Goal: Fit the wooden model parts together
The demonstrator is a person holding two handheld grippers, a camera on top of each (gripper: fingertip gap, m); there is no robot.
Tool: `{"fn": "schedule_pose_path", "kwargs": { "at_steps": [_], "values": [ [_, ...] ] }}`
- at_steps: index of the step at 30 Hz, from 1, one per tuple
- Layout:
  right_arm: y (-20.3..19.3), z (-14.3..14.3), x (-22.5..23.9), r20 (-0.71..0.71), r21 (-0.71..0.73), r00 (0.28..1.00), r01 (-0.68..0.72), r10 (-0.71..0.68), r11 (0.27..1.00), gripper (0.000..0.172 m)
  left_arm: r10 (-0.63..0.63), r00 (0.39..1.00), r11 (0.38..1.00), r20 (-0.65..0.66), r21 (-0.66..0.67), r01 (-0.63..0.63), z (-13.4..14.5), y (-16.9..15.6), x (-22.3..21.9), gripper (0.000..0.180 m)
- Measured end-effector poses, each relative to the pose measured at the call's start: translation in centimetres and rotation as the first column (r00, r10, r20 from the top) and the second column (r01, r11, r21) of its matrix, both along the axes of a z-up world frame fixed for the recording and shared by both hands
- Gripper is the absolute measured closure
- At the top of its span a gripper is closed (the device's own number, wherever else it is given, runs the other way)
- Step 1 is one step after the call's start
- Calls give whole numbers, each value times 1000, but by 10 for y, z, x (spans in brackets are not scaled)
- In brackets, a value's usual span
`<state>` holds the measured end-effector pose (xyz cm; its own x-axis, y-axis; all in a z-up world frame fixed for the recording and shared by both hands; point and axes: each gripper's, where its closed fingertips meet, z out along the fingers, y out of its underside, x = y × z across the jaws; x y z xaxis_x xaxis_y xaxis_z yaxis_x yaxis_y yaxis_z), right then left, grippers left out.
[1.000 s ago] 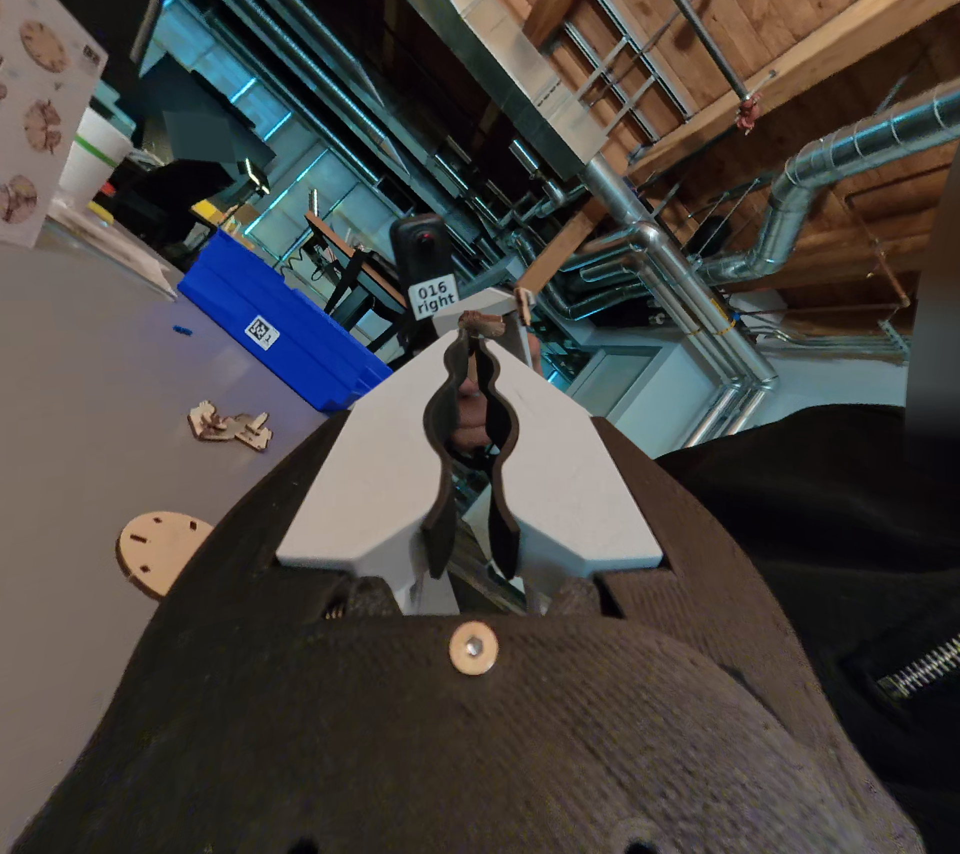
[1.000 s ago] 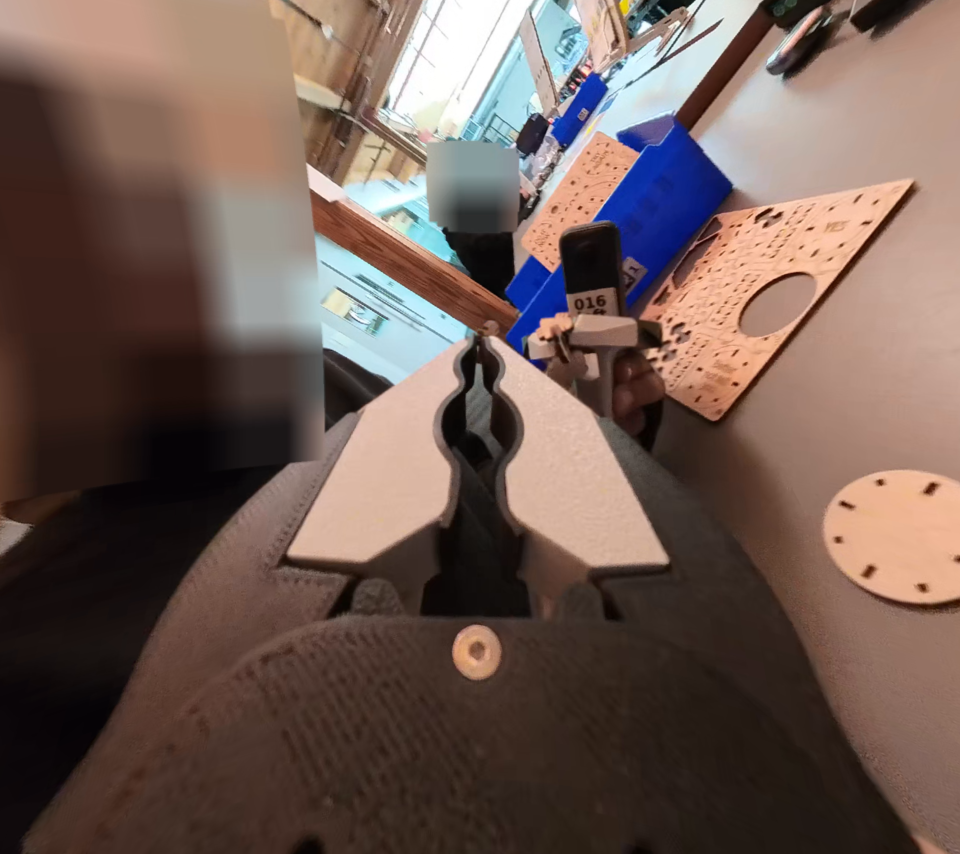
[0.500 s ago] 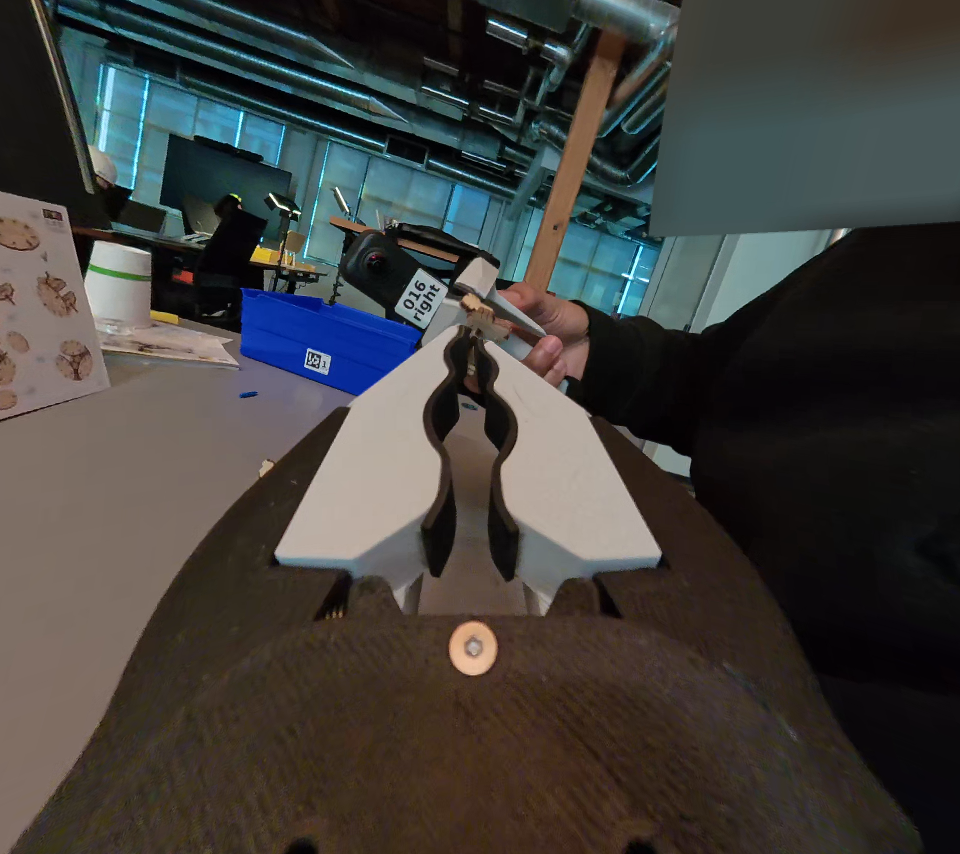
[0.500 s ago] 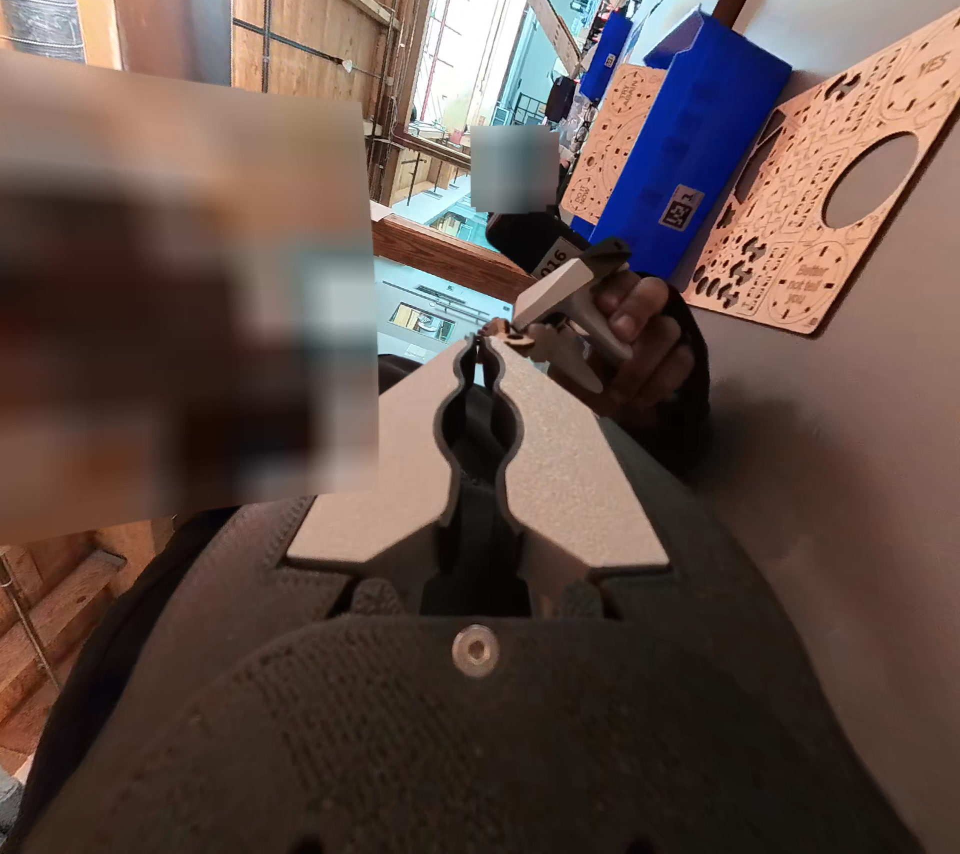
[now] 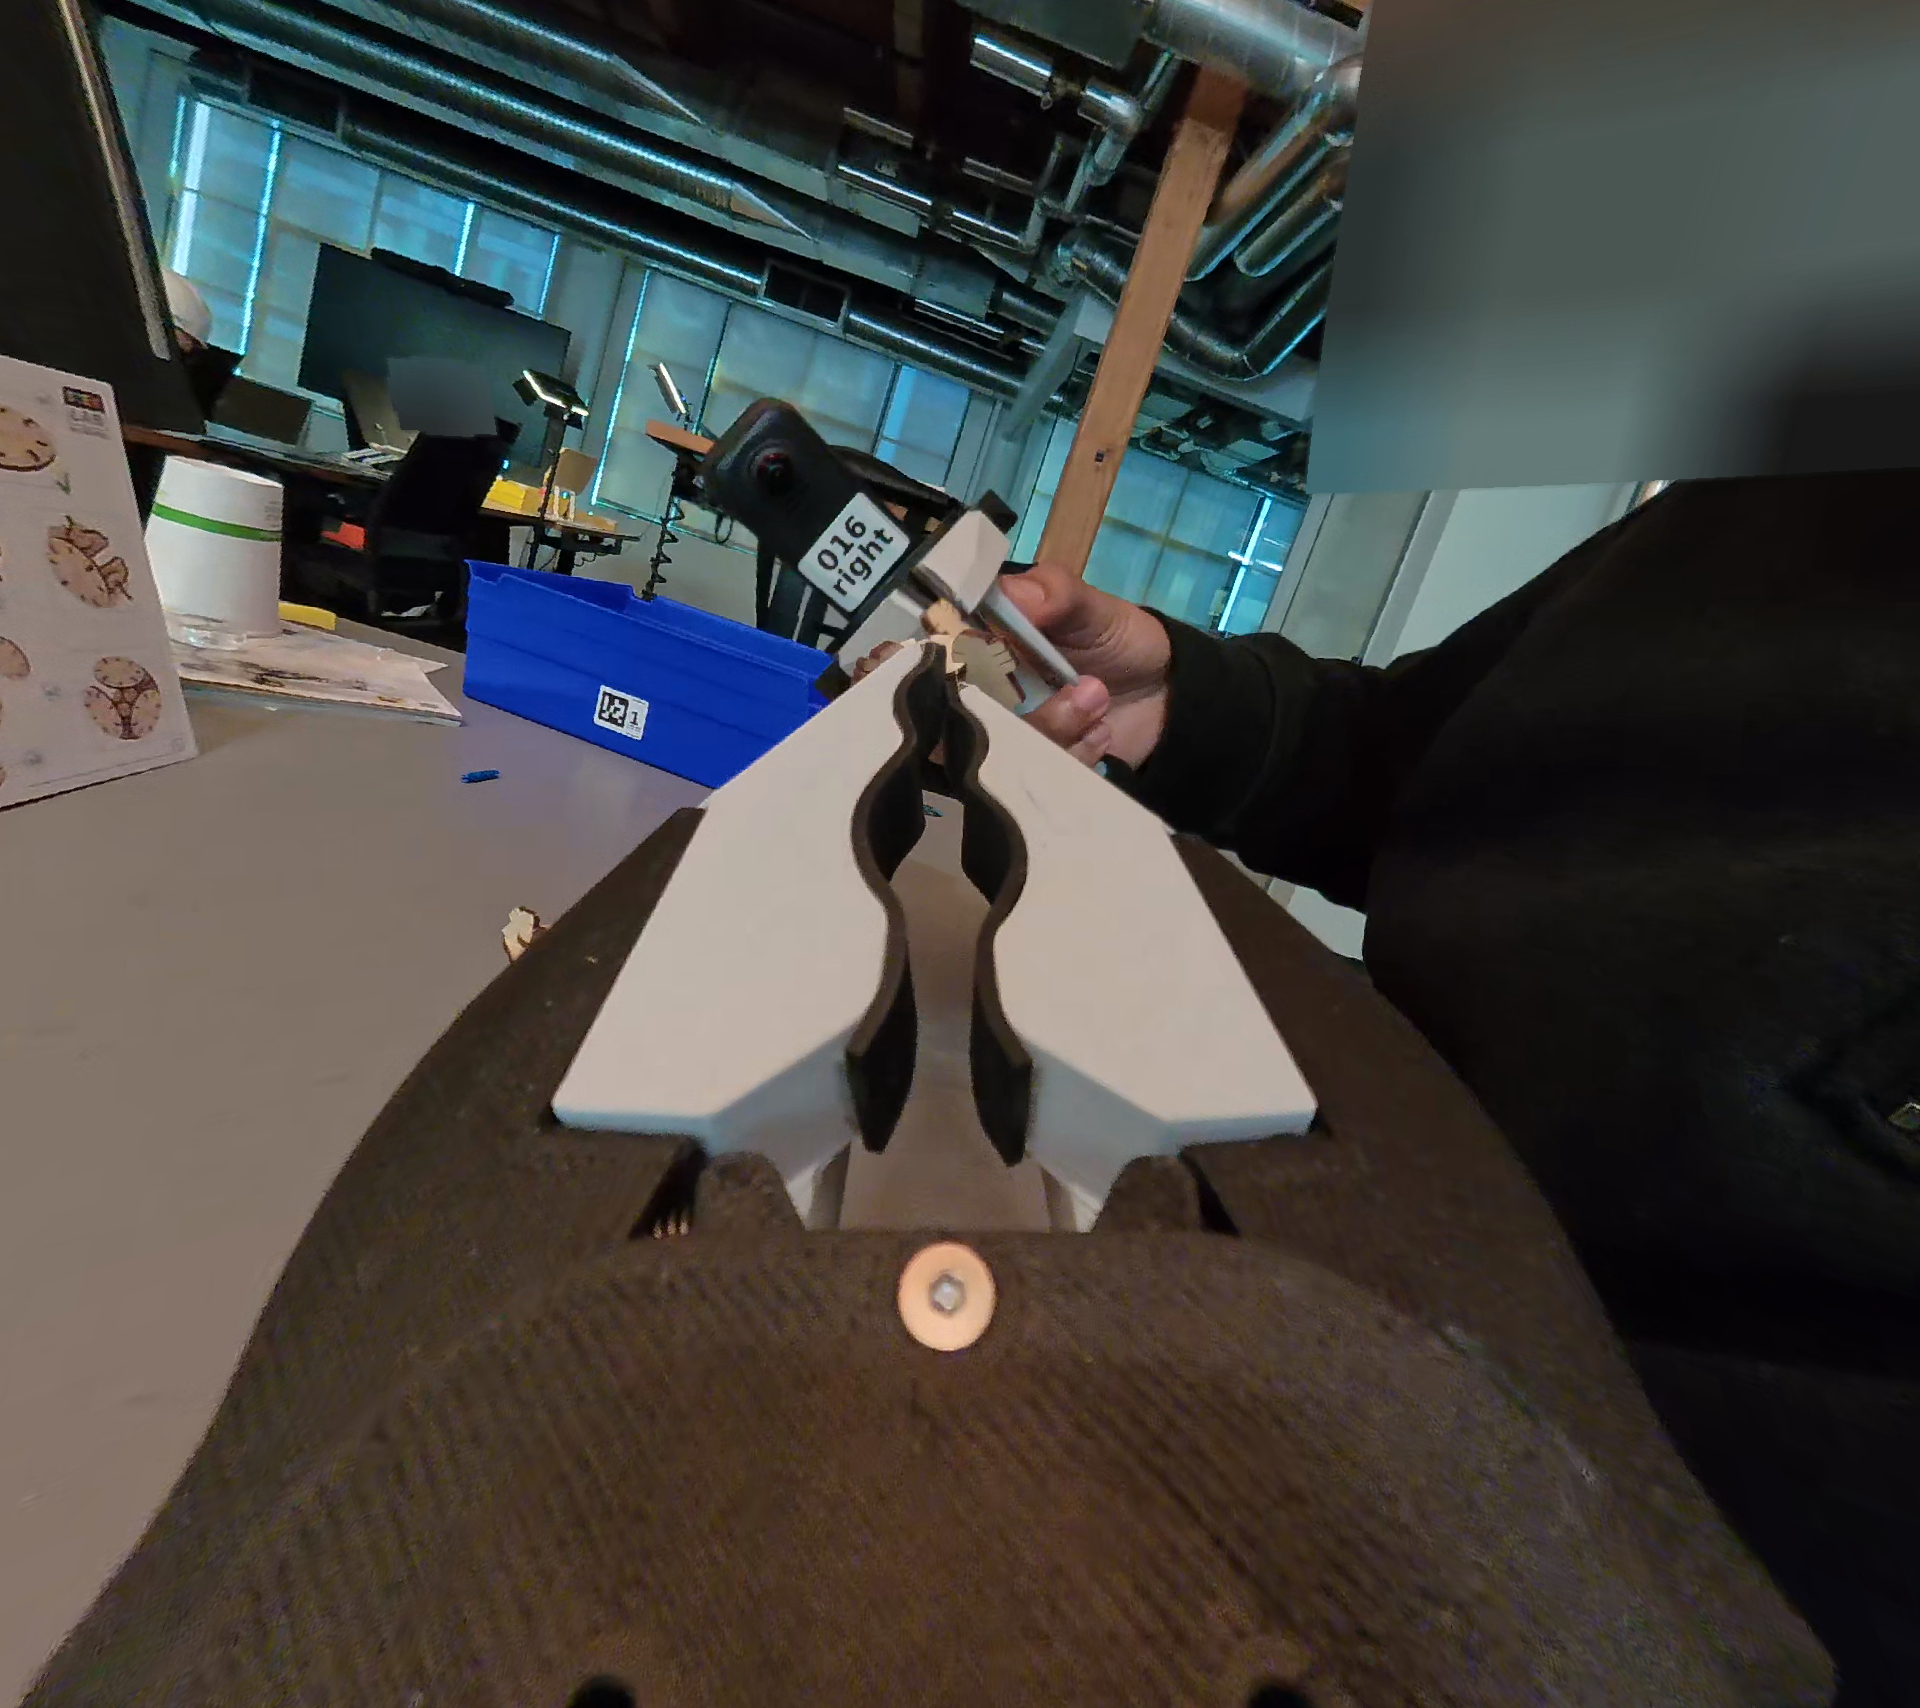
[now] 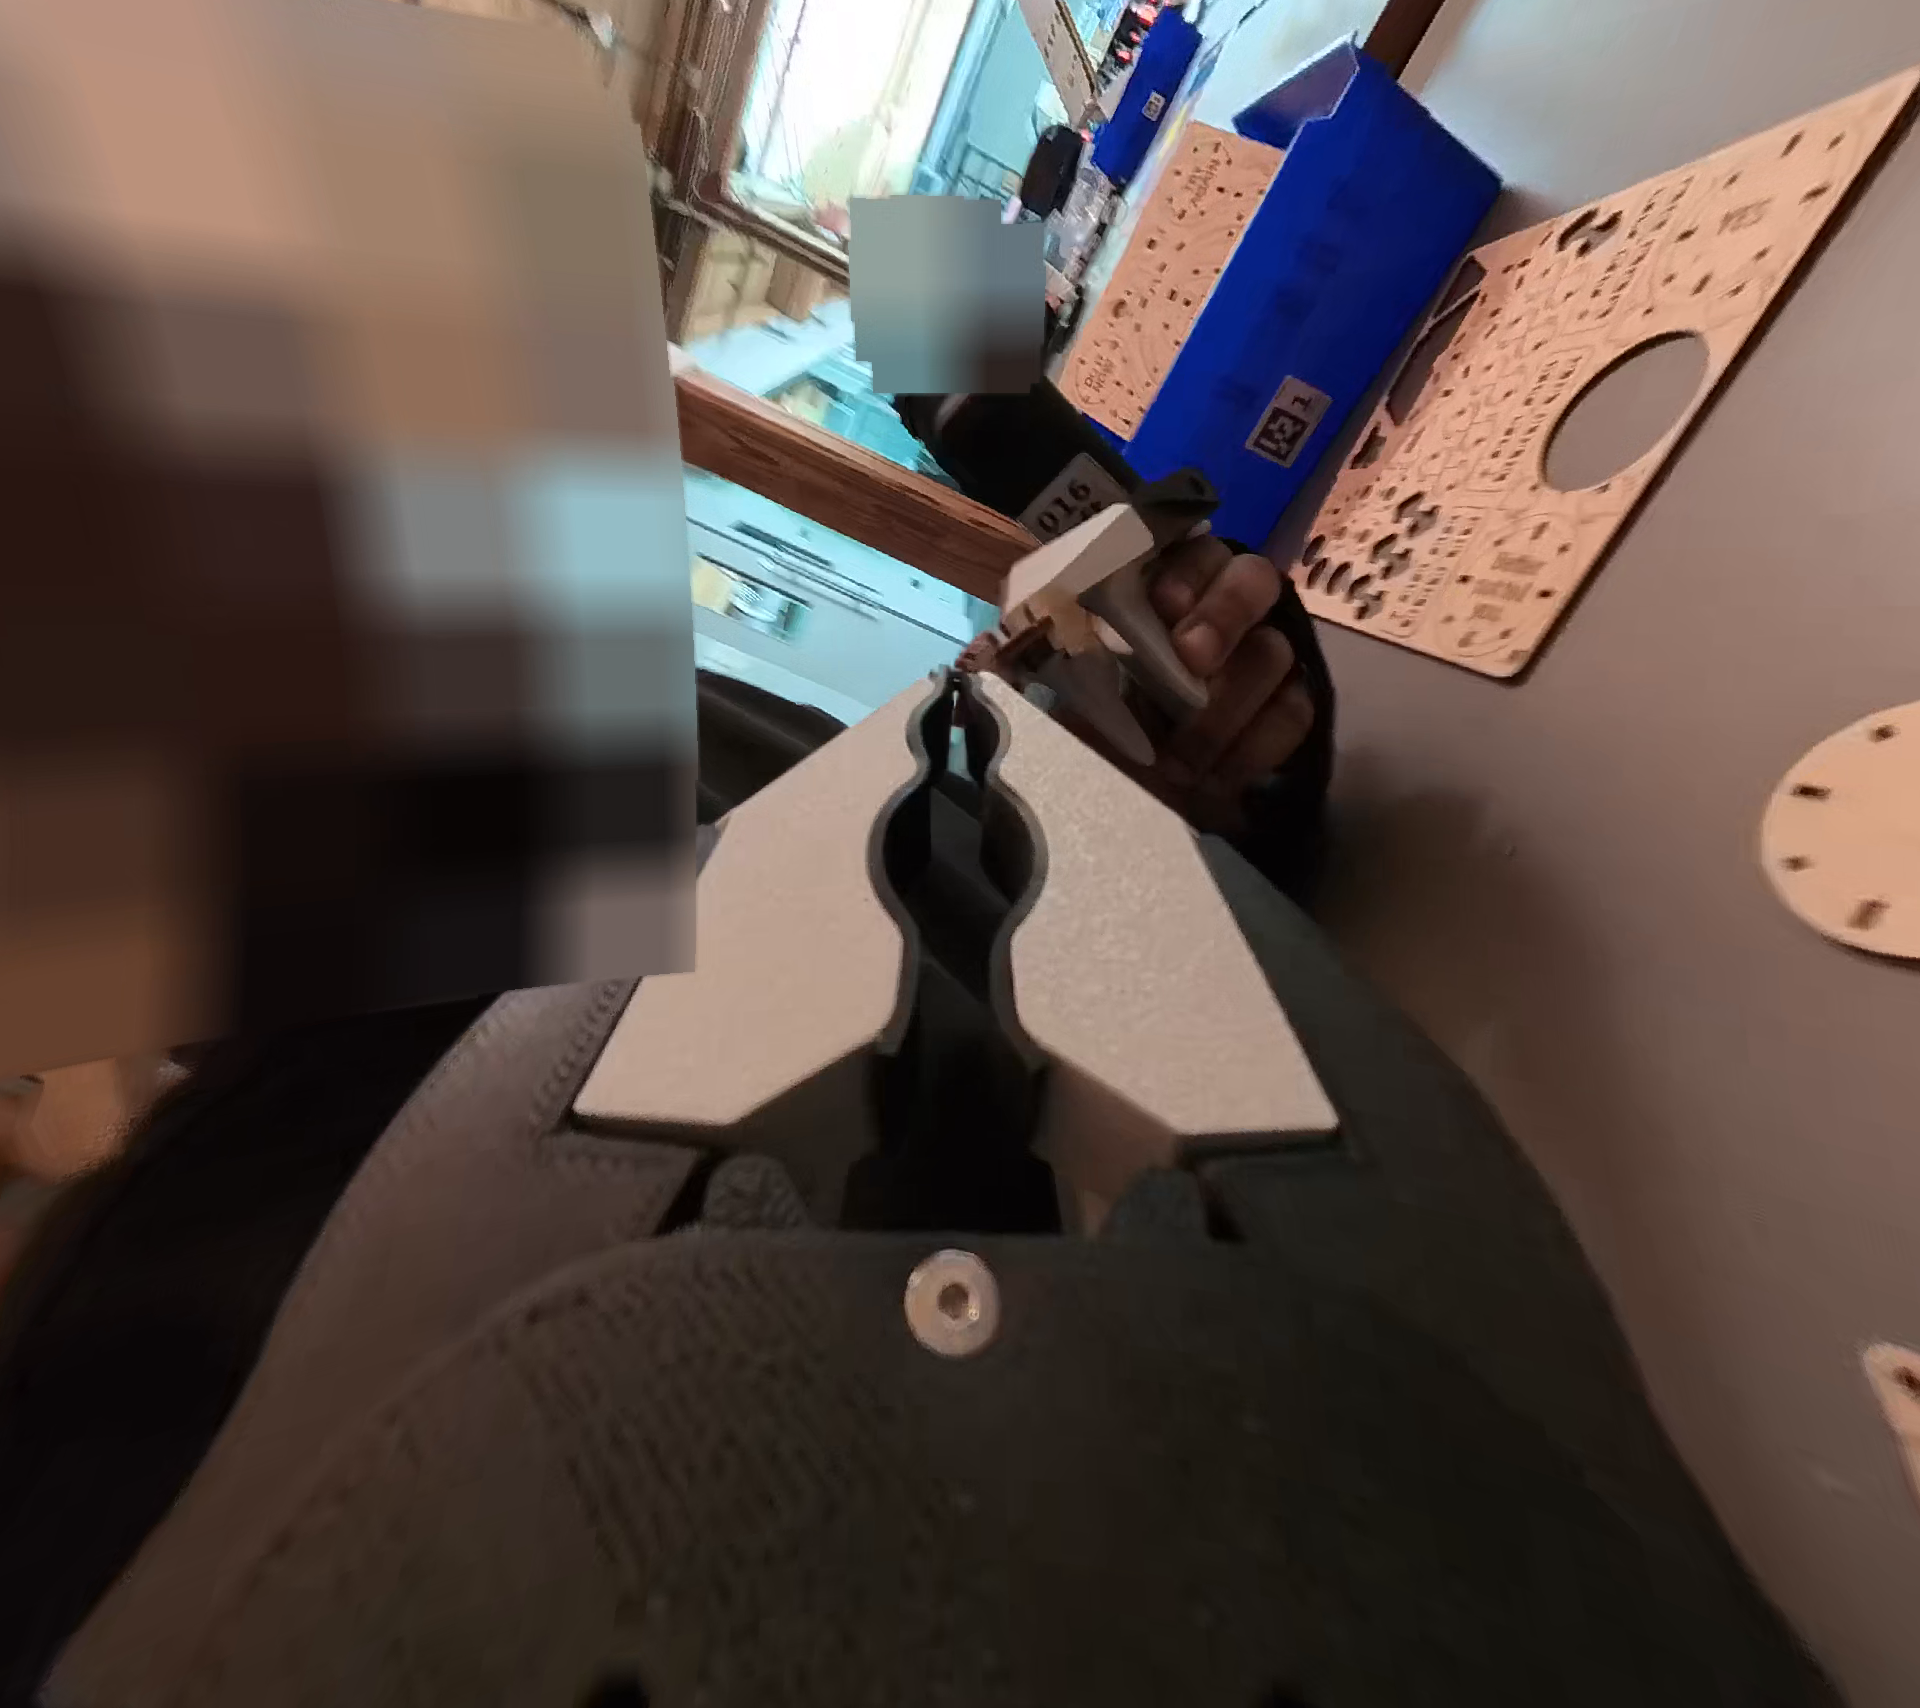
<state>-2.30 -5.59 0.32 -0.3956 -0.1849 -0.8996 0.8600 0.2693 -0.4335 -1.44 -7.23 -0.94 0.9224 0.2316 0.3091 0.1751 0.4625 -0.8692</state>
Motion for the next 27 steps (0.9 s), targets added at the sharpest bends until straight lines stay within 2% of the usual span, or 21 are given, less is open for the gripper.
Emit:
{"fn": "schedule_pose_path", "kwargs": {
  "at_steps": [1, 6, 9, 11, 14, 16, 18, 27],
  "values": [
    [2, -2, 0, -40, 11, 999, 0, 0, 1000, 172, -3, 1000, 1000, 1, 0, 3, 0, 0, 0, 180],
    [3, -3, 5, -185, 28, 983, -19, 24, 999, 172, -22, 1000, 999, -1, -26, 21, -3, 6, 2, 180],
    [5, -22, 0, -288, 120, 957, 14, 21, 993, 172, -1, 1000, 1000, 21, -14, 2, -4, 2, -2, 180],
    [8, -51, -3, -413, 231, 910, 56, 46, 971, 172, 20, 998, 1000, 60, 4, -21, -6, -4, -9, 180],
    [18, -109, 0, -582, 446, 790, 110, 194, 888, 172, 44, 993, 998, 109, 43, -49, -8, -13, -16, 180],
    [22, -144, 10, -601, 562, 733, 105, 318, 820, 172, 50, 990, 996, 131, 64, -58, -9, -17, -20, 180],
    [22, -164, 17, -602, 611, 706, 106, 373, 785, 172, 50, 989, 996, 142, 72, -60, -10, -18, -21, 180],
    [18, -171, 11, -614, 597, 708, 128, 348, 792, 172, 47, 987, 996, 154, 69, -58, -12, -16, -22, 180]
  ]
}}
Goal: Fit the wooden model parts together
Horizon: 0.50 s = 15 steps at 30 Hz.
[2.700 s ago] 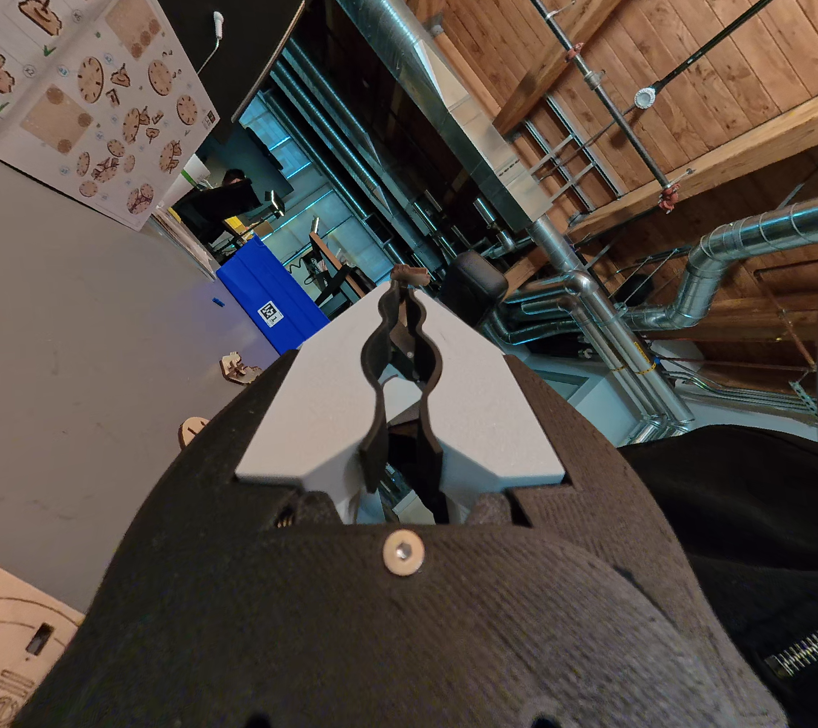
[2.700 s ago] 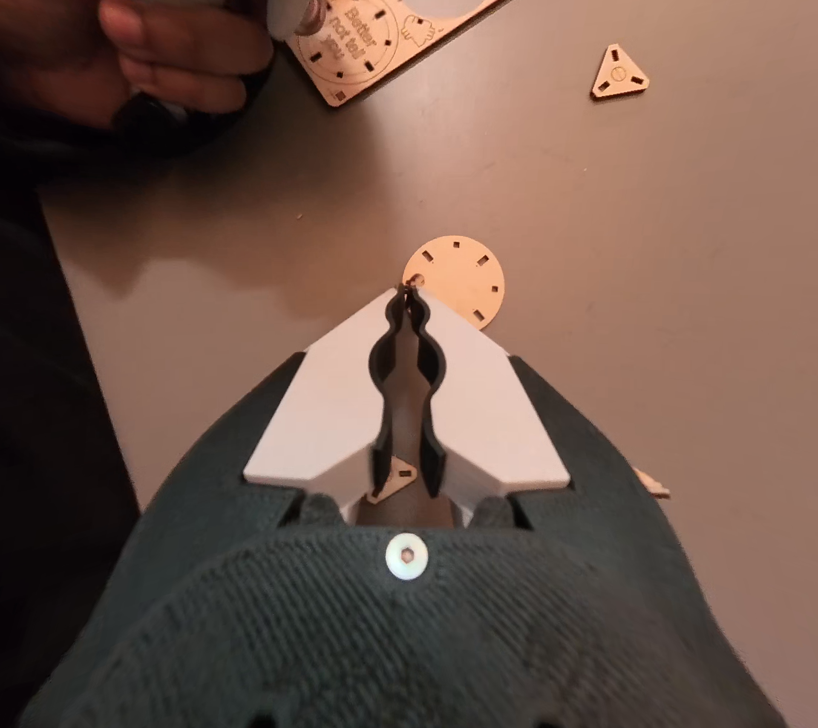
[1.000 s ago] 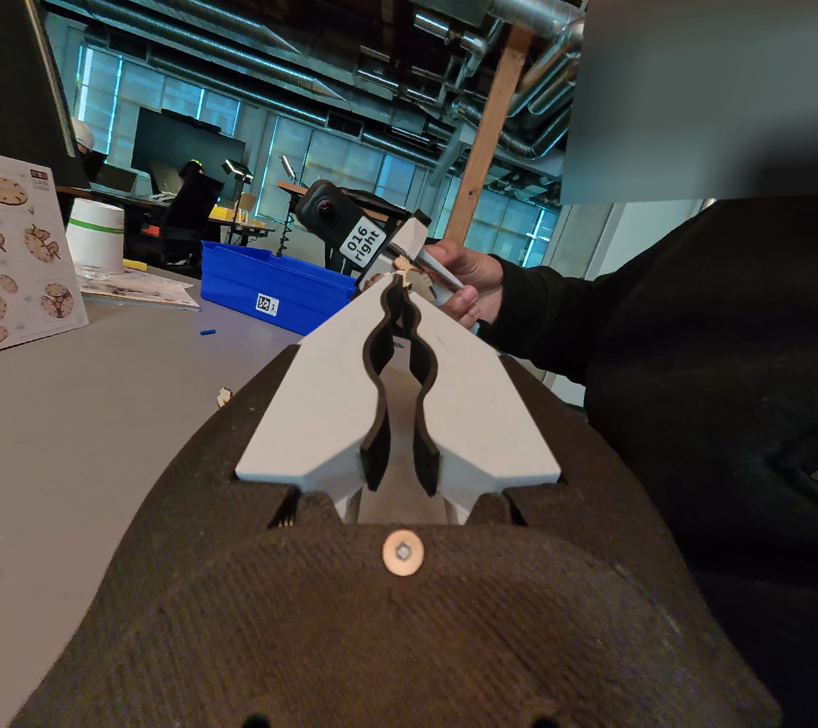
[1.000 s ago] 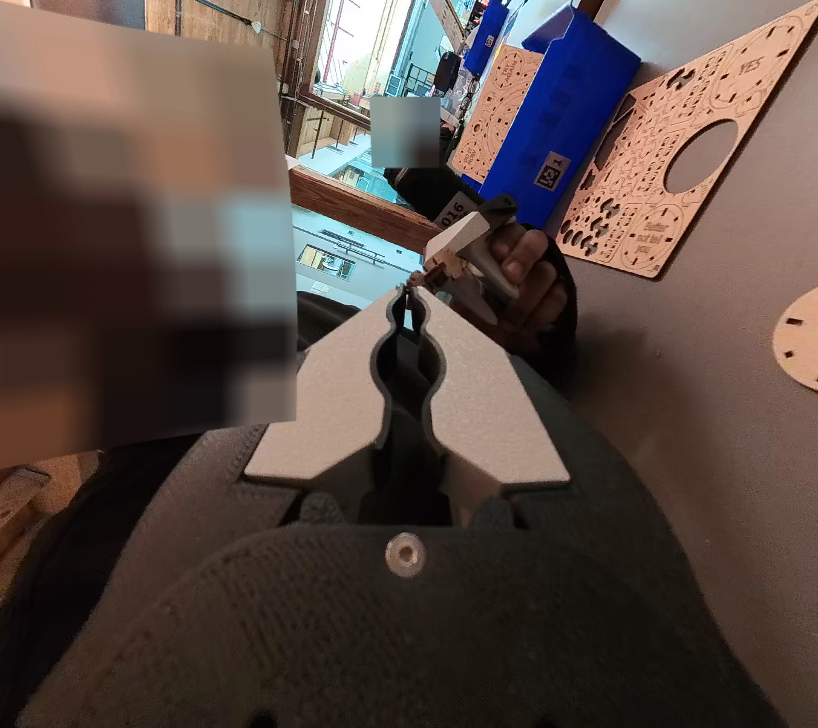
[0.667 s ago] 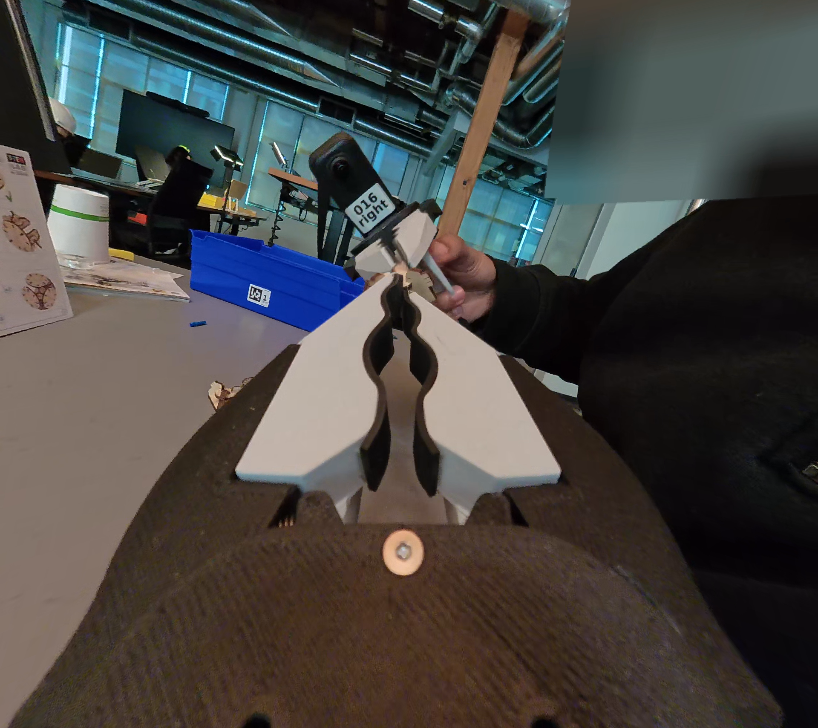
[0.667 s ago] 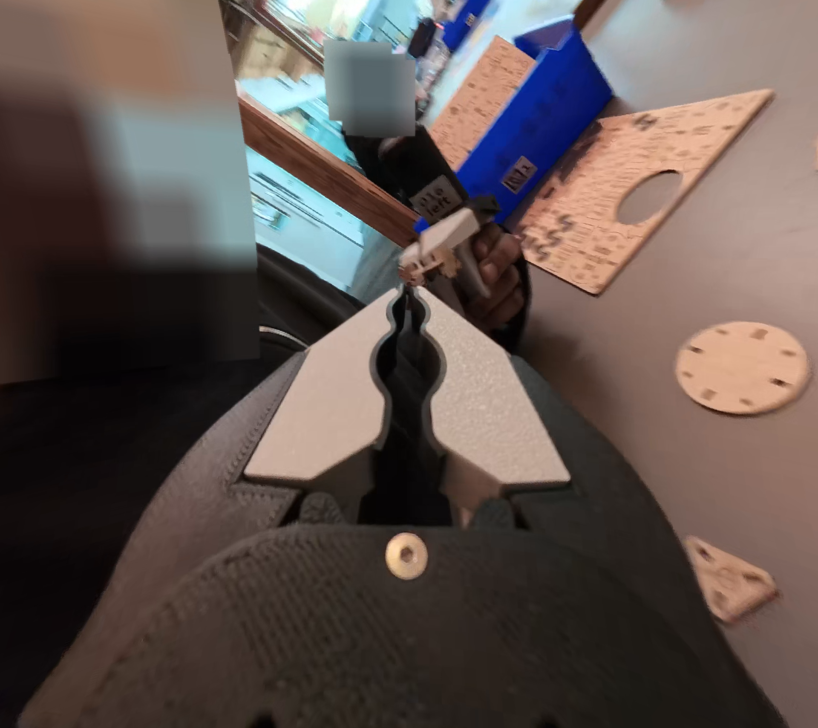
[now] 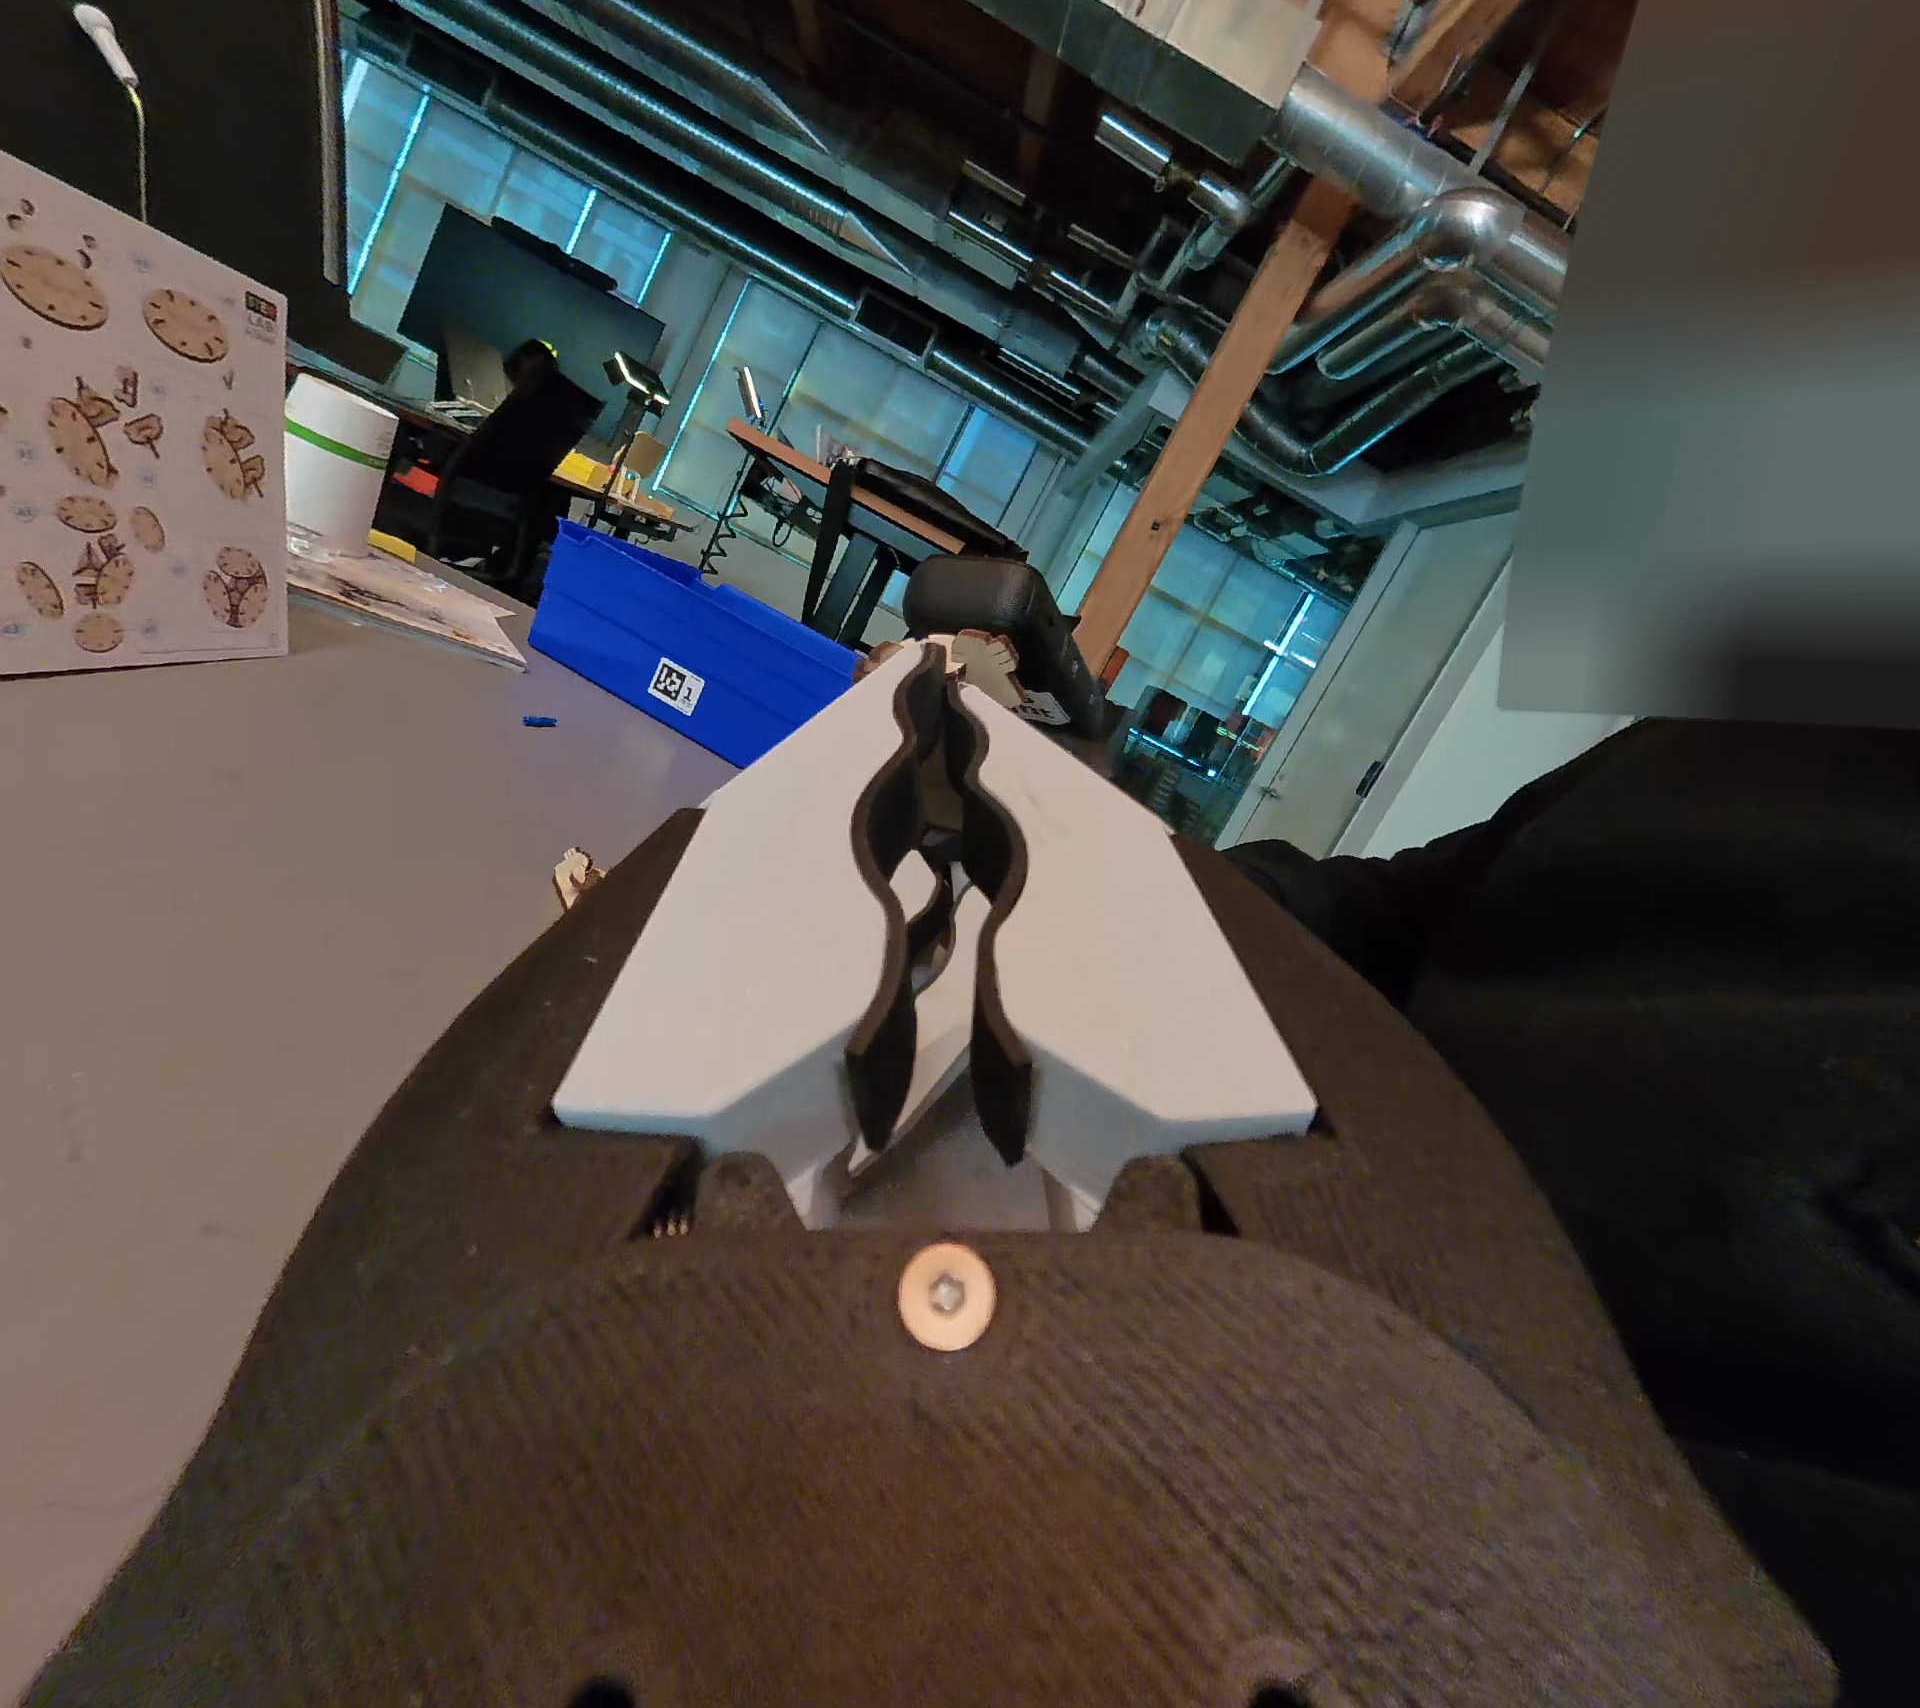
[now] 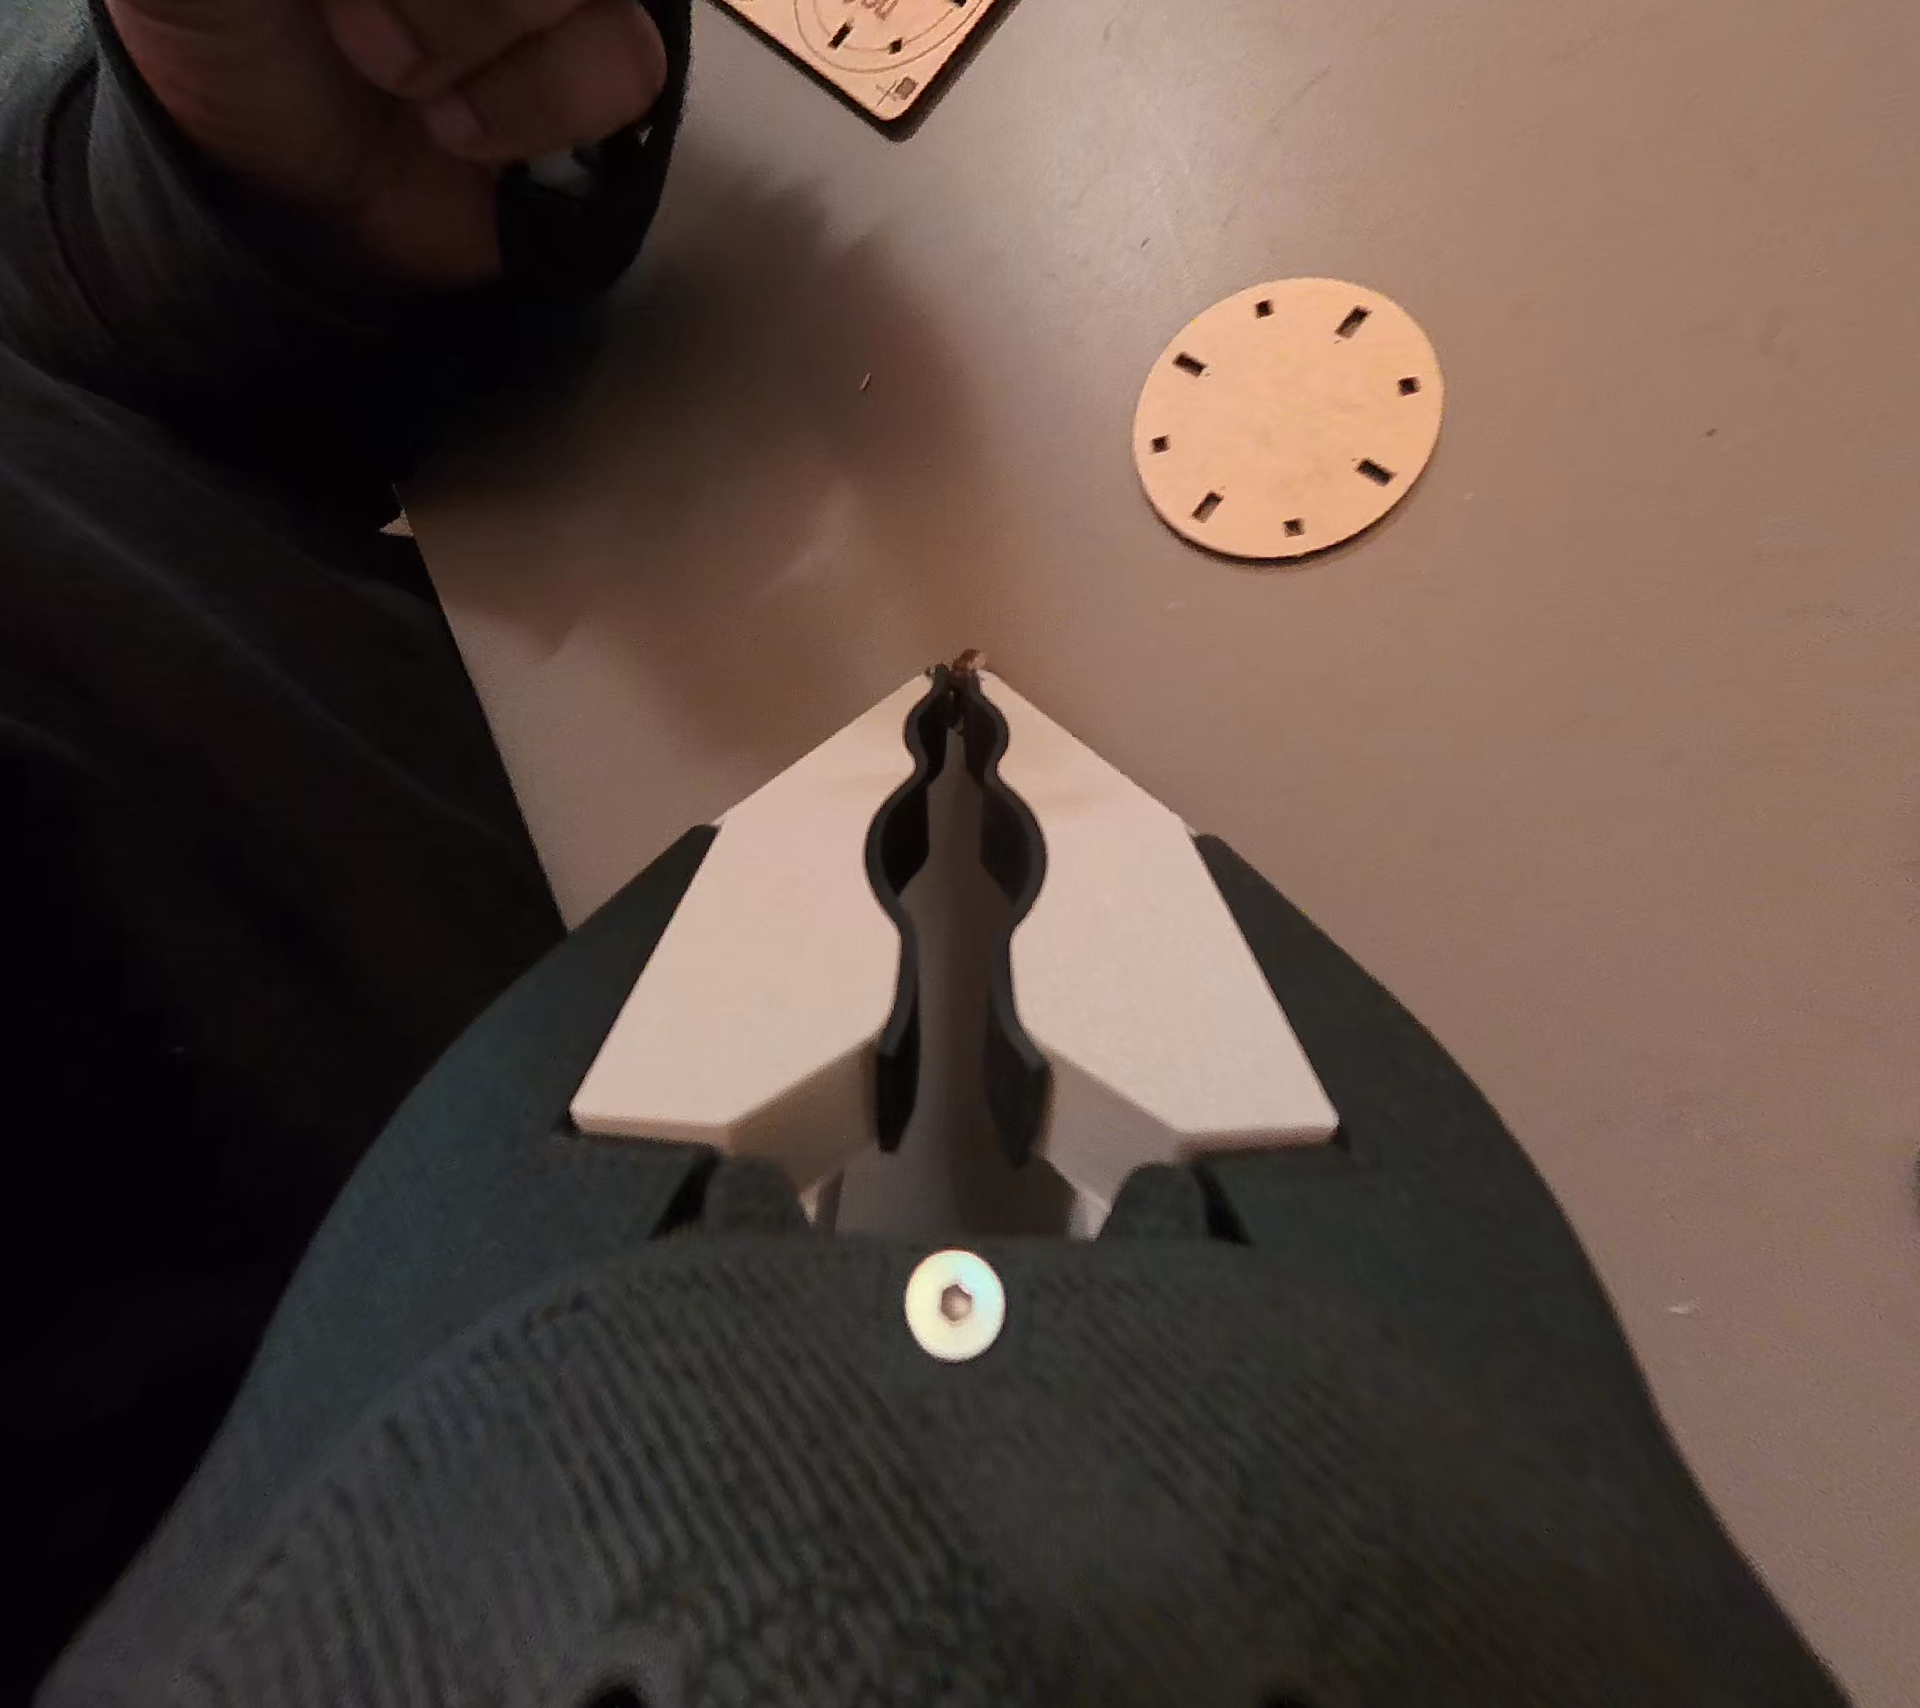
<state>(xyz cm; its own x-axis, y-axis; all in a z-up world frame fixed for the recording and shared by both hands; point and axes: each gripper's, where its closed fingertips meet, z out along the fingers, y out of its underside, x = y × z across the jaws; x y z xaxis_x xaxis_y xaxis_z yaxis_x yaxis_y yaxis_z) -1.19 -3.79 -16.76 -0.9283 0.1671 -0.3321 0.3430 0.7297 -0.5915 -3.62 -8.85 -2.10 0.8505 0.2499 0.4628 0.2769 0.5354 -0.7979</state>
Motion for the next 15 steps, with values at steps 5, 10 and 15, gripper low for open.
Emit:
{"fn": "schedule_pose_path", "kwargs": {
  "at_steps": [5, 10, 15],
  "values": [
    [0, 0, -3, -9, 1, 1000, 7, -7, 1000, 171, -3, 1000, 1000, 2, 7, 3, 0, 0, 0, 180],
    [0, -2, -3, -31, 26, 999, -6, 6, 1000, 166, -4, 1000, 1000, 5, 15, 4, 1, -1, 0, 180],
    [-1, -5, -5, -85, 69, 996, -21, 27, 997, 164, -6, 1000, 1000, 8, 20, 6, 1, -2, 0, 180]
  ]
}}
